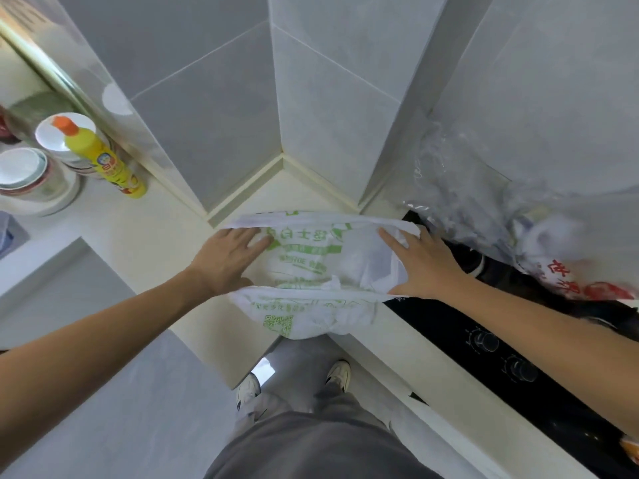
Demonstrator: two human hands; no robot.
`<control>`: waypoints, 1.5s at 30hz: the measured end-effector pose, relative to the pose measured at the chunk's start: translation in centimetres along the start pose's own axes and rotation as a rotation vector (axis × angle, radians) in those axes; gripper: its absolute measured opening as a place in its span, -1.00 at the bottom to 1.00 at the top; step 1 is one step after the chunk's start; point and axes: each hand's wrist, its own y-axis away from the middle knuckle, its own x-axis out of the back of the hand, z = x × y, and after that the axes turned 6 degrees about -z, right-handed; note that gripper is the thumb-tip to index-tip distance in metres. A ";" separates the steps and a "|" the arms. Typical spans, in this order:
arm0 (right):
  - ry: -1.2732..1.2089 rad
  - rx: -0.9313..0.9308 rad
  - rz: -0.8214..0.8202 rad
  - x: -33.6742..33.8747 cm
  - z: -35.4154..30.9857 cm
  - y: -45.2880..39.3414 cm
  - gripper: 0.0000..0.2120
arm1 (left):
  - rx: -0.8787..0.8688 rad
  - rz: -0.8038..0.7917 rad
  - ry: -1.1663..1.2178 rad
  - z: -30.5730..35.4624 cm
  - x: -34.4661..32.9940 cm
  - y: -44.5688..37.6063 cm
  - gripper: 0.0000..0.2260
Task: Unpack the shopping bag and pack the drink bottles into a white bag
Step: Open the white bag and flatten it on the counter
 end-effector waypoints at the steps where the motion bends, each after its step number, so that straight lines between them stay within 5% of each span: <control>1: -0.011 0.003 -0.029 -0.6 -0.2 -0.3 0.27 | -0.052 0.011 -0.003 0.2 -0.4 0.1 -0.01; 8: 0.005 0.092 0.086 -2.1 0.7 -1.6 0.17 | -0.208 0.152 -0.084 -0.4 -0.5 1.0 -0.15; 13: 0.193 0.401 0.526 -1.1 0.5 -0.8 -0.55 | -0.191 0.145 -0.117 -1.6 -0.7 0.9 -0.21; 15: 0.182 0.511 0.617 -0.2 -0.6 -0.3 -0.57 | -0.191 0.147 -0.123 -1.8 -0.7 0.8 -0.21; 20: 0.271 0.742 0.440 1.1 -3.2 -1.5 -0.40 | -0.165 0.104 -0.158 -2.1 -1.0 0.5 -0.22; 23: 0.259 0.674 0.231 0.6 -4.4 -3.2 -0.32 | -0.167 0.098 -0.198 -2.2 -1.6 0.5 -0.36; 28: 0.173 0.396 -0.023 0.9 -3.4 -4.9 -0.51 | -0.127 0.024 -0.245 -2.5 -2.2 0.8 -0.58; 31: 0.222 0.380 -0.027 0.0 -2.3 -5.7 -0.74 | -0.046 -0.059 -0.258 -2.2 -2.7 0.6 -0.47; 36: 0.261 0.336 -0.164 0.0 -2.3 -5.4 -0.31 | 0.075 -0.137 -0.233 -1.4 -1.9 -0.3 -0.34; 41: 0.264 0.192 -0.037 1.3 -2.3 -5.2 -0.01 | 0.252 -0.032 -0.226 -2.4 1.9 -1.8 -0.32; 45: 0.172 0.086 0.145 2.1 -2.5 -5.2 0.12 | 0.341 0.015 -0.250 -2.5 3.5 -2.4 -0.09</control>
